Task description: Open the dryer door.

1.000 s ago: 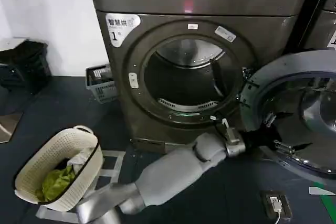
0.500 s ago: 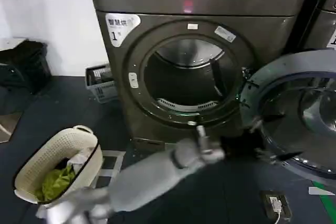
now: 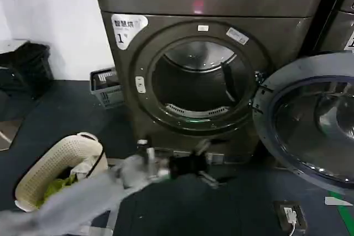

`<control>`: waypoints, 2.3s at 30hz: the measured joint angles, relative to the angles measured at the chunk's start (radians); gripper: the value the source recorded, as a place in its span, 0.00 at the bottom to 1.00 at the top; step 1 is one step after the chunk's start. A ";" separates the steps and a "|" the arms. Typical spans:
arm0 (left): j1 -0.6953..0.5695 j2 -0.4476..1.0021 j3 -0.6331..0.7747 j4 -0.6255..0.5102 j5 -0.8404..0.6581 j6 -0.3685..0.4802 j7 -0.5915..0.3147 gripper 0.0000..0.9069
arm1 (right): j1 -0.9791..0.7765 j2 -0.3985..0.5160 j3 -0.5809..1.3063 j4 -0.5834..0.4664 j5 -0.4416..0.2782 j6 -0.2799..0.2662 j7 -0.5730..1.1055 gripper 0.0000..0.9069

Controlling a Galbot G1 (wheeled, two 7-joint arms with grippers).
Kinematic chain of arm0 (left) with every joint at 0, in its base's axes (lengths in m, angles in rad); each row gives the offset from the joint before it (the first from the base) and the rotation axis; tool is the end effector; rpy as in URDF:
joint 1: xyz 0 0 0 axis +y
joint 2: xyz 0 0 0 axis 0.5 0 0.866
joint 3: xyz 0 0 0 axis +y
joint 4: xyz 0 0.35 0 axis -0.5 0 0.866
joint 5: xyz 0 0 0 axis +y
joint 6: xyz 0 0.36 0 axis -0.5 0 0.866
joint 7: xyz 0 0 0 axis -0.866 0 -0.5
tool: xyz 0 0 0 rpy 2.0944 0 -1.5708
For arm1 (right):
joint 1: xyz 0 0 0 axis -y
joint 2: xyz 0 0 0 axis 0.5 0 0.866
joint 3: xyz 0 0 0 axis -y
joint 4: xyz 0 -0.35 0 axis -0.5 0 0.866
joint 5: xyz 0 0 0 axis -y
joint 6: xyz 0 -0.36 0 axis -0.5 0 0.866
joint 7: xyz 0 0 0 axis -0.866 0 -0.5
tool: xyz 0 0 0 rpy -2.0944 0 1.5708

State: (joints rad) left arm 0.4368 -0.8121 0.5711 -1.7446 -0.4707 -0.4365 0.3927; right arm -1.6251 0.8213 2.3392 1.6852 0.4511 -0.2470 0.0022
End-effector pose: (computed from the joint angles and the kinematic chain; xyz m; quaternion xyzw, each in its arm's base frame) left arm 0.3771 -0.0307 -0.2556 0.6156 0.7482 0.1578 0.1904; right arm -0.0670 -0.4644 0.0560 0.5993 0.7397 -0.2375 0.1932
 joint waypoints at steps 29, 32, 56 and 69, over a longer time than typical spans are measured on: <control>0.257 0.840 -0.247 0.000 0.156 0.335 0.015 1.00 | -0.020 0.009 0.064 0.006 -0.021 0.006 -0.018 1.00; 0.258 0.855 -0.233 0.029 0.176 0.328 0.037 1.00 | -0.024 0.009 0.066 0.006 -0.021 0.011 -0.019 1.00; 0.254 0.847 -0.238 0.304 0.310 0.321 0.110 1.00 | -0.033 0.022 0.086 0.017 -0.034 0.013 -0.022 1.00; 0.257 0.875 -0.225 0.316 0.347 0.273 0.140 1.00 | -0.030 0.025 0.095 0.028 -0.010 0.001 -0.021 1.00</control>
State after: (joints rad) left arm 0.6942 0.0627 0.3463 -1.4287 -0.1242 -0.1640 0.5329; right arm -1.6551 0.8460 2.4346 1.7128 0.4416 -0.2457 -0.0187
